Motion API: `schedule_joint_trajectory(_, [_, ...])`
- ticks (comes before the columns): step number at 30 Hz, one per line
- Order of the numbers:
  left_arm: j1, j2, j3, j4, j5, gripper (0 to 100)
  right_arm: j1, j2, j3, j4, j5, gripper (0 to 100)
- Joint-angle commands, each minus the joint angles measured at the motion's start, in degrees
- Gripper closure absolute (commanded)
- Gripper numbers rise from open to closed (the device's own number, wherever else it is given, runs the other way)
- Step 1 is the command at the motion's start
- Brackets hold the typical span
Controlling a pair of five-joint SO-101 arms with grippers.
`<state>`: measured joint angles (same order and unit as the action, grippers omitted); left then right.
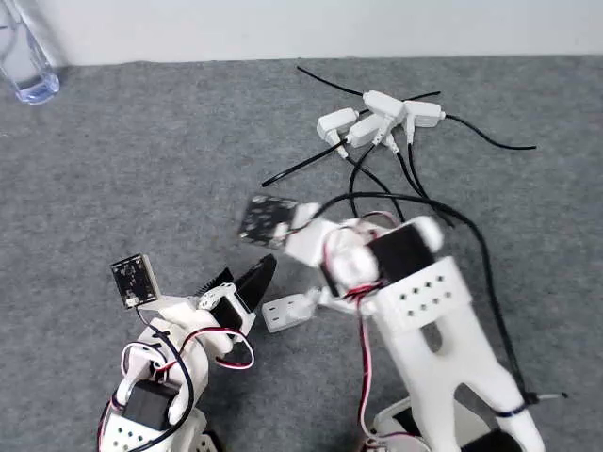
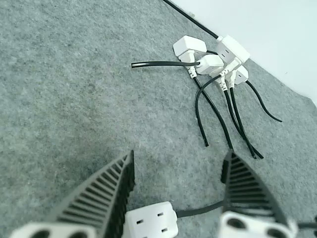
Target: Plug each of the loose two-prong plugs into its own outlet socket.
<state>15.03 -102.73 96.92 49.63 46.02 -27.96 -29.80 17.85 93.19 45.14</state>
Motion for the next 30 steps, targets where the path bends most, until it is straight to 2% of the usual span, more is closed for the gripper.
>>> schedule_joint_trajectory(1, [-0.35, -0.44, -0.4, -0.44, -0.09, 73, 5.49, -1.8, 1.23, 1.19, 3.16, 99.1])
schedule_joint_trajectory(7, [-0.35, -0.44, -0.4, 0.62, -0.09, 73, 14.9, -1.8, 15.47, -4.79, 8.53, 99.1])
schedule_joint_trajectory(13, [-0.26, -0.44, -0.4, 0.79, -1.85, 73, 29.14, -1.8, 26.11, -12.79, 18.64, 99.1])
schedule_joint_trajectory(16, [0.0, -0.44, -0.4, 0.7, -1.85, 73, 33.89, -1.8, 29.36, -15.34, 22.24, 99.0])
schedule_joint_trajectory(19, [0.0, -0.44, -0.4, 0.62, -1.85, 73, 35.82, -1.8, 30.77, -16.66, 25.05, 96.6])
schedule_joint_trajectory(25, [-0.26, -0.44, -0.4, 0.7, -1.93, 73, 36.18, -1.8, 30.77, -17.89, 25.76, 72.3])
schedule_joint_trajectory(30, [-0.26, -0.44, -0.4, 0.7, -1.93, 73, 35.3, -5.23, 30.77, -16.66, 33.76, 71.4])
